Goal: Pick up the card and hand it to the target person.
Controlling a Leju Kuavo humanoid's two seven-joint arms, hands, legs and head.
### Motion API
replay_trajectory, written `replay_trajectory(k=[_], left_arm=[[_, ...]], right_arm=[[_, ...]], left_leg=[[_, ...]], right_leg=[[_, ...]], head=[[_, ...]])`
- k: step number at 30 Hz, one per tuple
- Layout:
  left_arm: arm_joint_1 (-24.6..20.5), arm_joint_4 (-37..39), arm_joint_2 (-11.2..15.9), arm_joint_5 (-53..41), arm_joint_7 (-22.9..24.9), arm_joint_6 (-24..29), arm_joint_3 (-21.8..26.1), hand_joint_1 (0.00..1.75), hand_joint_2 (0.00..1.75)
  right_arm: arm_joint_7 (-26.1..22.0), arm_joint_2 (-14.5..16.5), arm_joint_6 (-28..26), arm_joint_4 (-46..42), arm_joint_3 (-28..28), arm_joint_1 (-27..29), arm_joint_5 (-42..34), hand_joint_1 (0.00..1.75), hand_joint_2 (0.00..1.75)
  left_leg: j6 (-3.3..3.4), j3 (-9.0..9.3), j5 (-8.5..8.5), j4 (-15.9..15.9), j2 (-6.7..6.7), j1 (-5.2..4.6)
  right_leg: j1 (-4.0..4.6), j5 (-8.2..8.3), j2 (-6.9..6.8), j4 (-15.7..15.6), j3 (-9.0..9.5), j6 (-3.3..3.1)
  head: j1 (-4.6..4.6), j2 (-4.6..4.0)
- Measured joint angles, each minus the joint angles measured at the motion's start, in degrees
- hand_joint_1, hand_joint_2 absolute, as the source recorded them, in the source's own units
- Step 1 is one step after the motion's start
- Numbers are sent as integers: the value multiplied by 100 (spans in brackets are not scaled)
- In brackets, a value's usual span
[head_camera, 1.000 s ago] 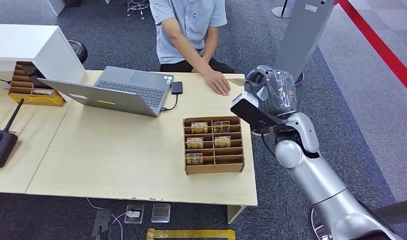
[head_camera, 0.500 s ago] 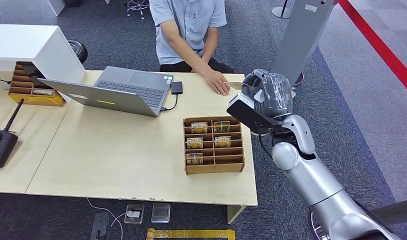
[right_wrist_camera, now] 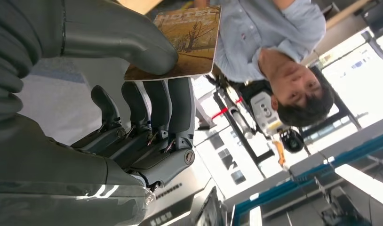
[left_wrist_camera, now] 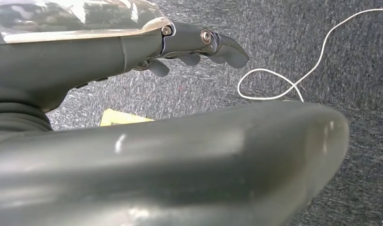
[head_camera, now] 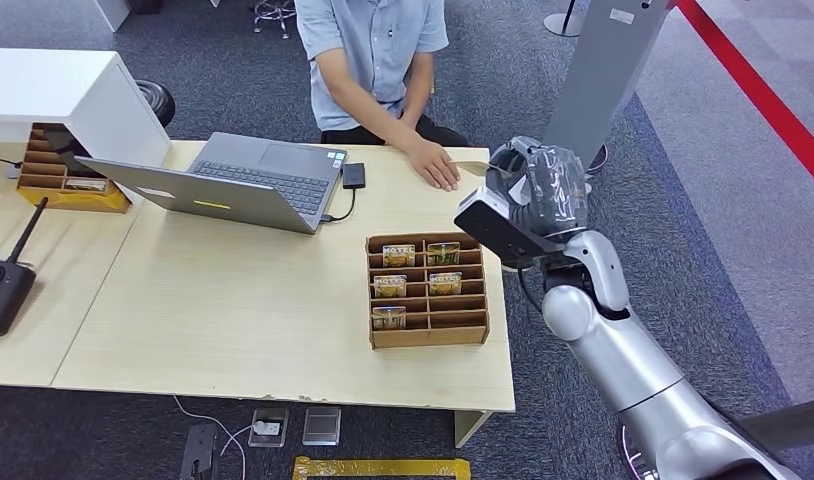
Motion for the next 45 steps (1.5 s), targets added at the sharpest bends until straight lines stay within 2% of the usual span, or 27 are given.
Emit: replay_trajectory(k=[3,4,8,9,14,21,28,35,38,39,42,45], left_arm=[[2,0,1,-2,2,2,0,0,0],[2,0,1,-6,2,3,0,0,0],[3,0,3,-21,9,-1,0,0,0],[5,0,4,-17,13,-3,0,0,0],[13,0,8,5,17,1,0,0,0],[12,0,14,-19,40,-9,0,0,0],[21,0,16,17,83,8,0,0,0],[28,0,16,24,83,19,0,0,0],[30,0,16,24,83,23,0,0,131],[31,0,16,24,83,22,0,0,131],[33,0,16,20,77,10,-1,0,0],[39,0,16,7,49,7,0,0,0]], right_arm=[[-48,2,-367,13,-20,-9,33,140,175],[-48,1,-317,14,-24,-16,-14,140,175],[175,-6,652,16,-1,-39,-309,140,175],[222,-5,745,16,7,-38,-330,140,175],[234,-3,243,31,7,-39,-231,140,175],[319,-5,1022,68,43,-64,-485,140,175],[367,-5,613,69,58,-66,-268,140,175],[276,-1,597,92,58,-68,-335,140,175],[235,3,602,112,58,-68,-366,35,175],[231,3,606,113,58,-68,-367,0,175],[230,4,624,115,58,-69,-368,0,175],[230,4,634,116,58,-69,-368,0,175]], left_leg=[[0,0,0,0,0,0],[0,0,0,0,0,0],[0,0,0,0,0,0],[0,0,0,0,0,0],[0,-1,0,0,0,0],[0,0,0,0,1,0],[0,-1,0,0,0,0],[0,-3,0,0,-1,0],[0,-4,0,0,-1,0],[0,-4,0,0,-1,0],[0,-4,0,0,0,0],[0,-3,0,0,0,0]], right_leg=[[0,0,0,0,0,0],[0,0,0,0,0,0],[0,0,0,0,0,0],[0,0,0,0,0,0],[0,0,0,0,-1,0],[0,0,1,0,0,0],[0,0,1,0,-1,0],[0,0,-1,0,-1,0],[0,0,-1,-1,-1,0],[0,0,-1,-1,-2,0],[0,0,0,-1,-2,0],[0,0,0,-1,-2,0]], head=[[0,1],[0,1],[0,1],[0,1],[-3,0],[-1,-1],[1,0],[1,-1],[1,1],[1,1],[1,-1],[1,0]])
